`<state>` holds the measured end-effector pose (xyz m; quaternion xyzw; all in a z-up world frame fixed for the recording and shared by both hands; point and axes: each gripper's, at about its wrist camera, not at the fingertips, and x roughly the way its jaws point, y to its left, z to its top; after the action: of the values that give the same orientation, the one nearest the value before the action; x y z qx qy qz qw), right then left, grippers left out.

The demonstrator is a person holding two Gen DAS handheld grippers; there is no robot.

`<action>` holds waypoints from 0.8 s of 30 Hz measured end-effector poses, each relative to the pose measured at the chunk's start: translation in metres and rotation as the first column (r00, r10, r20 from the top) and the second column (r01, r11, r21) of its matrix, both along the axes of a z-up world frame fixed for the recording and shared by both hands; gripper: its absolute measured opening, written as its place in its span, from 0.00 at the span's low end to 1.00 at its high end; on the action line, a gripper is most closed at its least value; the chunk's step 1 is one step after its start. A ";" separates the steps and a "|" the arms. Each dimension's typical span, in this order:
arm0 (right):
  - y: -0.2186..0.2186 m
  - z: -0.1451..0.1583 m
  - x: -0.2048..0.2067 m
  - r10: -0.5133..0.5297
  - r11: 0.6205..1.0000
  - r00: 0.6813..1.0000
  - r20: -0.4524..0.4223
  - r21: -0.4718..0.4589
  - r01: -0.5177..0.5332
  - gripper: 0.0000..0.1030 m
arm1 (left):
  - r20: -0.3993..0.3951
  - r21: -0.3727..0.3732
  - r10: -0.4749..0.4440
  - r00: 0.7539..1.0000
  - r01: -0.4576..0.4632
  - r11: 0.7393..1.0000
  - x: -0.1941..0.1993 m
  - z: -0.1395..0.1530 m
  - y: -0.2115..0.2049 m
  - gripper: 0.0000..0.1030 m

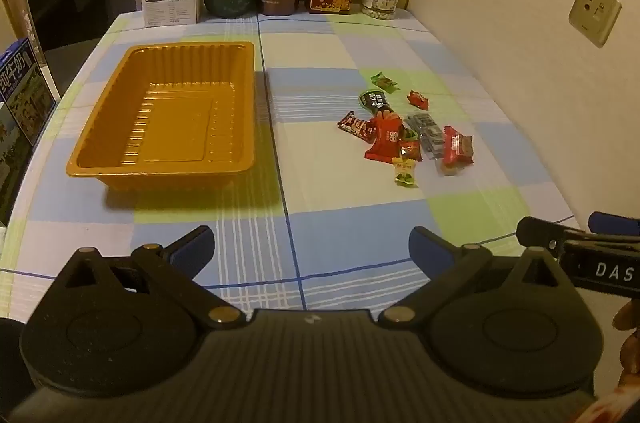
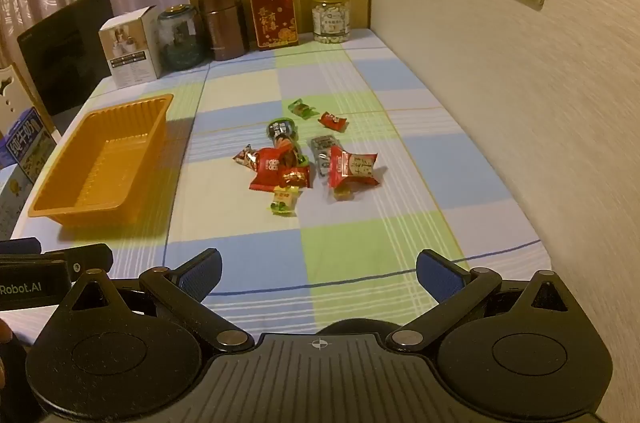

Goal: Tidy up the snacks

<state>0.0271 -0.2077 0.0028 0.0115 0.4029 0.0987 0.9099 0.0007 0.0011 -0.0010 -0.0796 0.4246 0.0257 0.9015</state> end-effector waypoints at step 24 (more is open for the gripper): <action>-0.001 0.003 -0.002 -0.005 1.000 1.000 -0.005 -0.002 0.005 1.00 | 0.023 0.000 -0.013 1.000 0.013 1.000 -0.005 0.004 -0.005 1.00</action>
<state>0.0255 -0.2083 0.0059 0.0118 0.4053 0.0958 0.9091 -0.0043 -0.0041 0.0031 -0.0772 0.4147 0.0191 0.9065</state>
